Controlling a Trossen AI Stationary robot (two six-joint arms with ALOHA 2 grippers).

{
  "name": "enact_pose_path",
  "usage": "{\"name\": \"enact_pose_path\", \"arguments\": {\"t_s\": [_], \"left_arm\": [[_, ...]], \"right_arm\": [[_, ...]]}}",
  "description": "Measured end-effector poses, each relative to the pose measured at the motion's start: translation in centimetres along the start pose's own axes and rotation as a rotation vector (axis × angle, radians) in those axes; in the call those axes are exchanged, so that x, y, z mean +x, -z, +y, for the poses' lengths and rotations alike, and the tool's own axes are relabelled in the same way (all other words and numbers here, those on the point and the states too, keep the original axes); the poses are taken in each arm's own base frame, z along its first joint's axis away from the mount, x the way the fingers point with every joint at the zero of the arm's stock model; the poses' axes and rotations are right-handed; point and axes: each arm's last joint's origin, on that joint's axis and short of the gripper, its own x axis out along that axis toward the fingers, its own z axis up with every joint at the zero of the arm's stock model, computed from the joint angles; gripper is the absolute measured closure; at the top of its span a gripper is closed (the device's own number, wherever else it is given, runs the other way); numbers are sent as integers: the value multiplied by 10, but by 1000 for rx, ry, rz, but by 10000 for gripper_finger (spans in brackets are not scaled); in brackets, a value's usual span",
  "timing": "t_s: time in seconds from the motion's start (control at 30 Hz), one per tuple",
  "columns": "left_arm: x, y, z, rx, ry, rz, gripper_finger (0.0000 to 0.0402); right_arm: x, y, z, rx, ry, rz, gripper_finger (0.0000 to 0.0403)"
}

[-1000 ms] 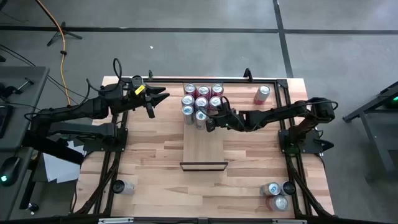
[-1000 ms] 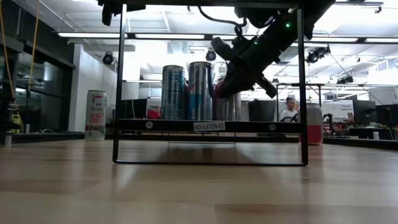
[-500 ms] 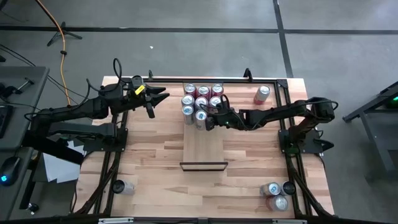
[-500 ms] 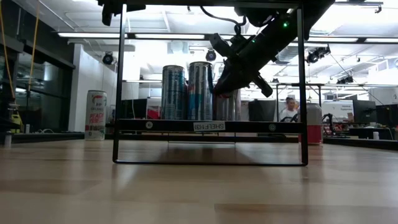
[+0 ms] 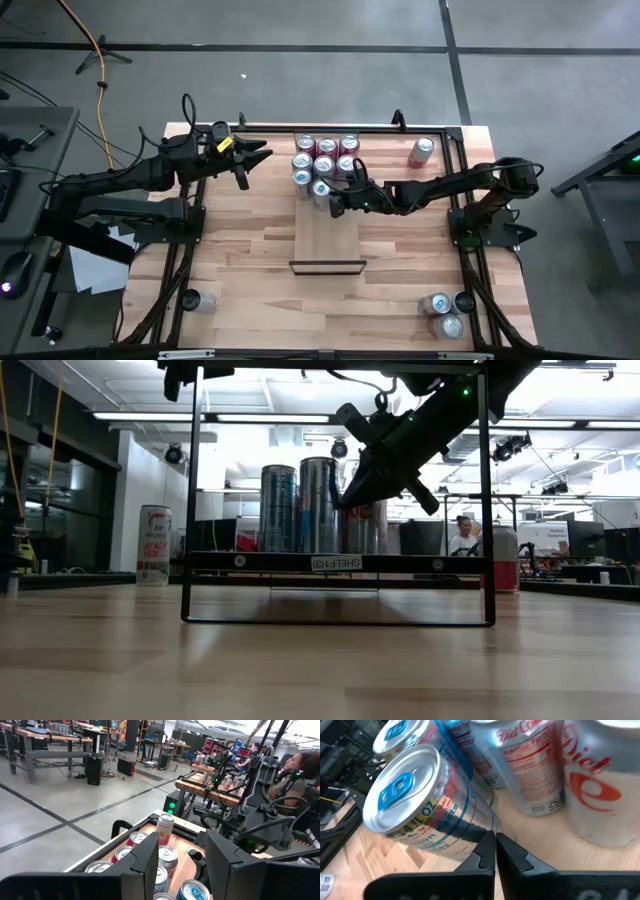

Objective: Place canned beverage on shelf
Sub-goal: Put the top blue soda can on the shelf aligned with the other blue soda can

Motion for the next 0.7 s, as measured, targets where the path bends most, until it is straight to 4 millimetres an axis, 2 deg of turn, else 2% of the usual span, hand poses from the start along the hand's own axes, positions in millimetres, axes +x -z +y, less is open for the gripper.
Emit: {"name": "enact_pose_path", "arguments": {"t_s": [0.7], "left_arm": [[0,0,0,0,0,0,300]], "right_arm": [[-11,19,22,6,-148,75,403]]}}
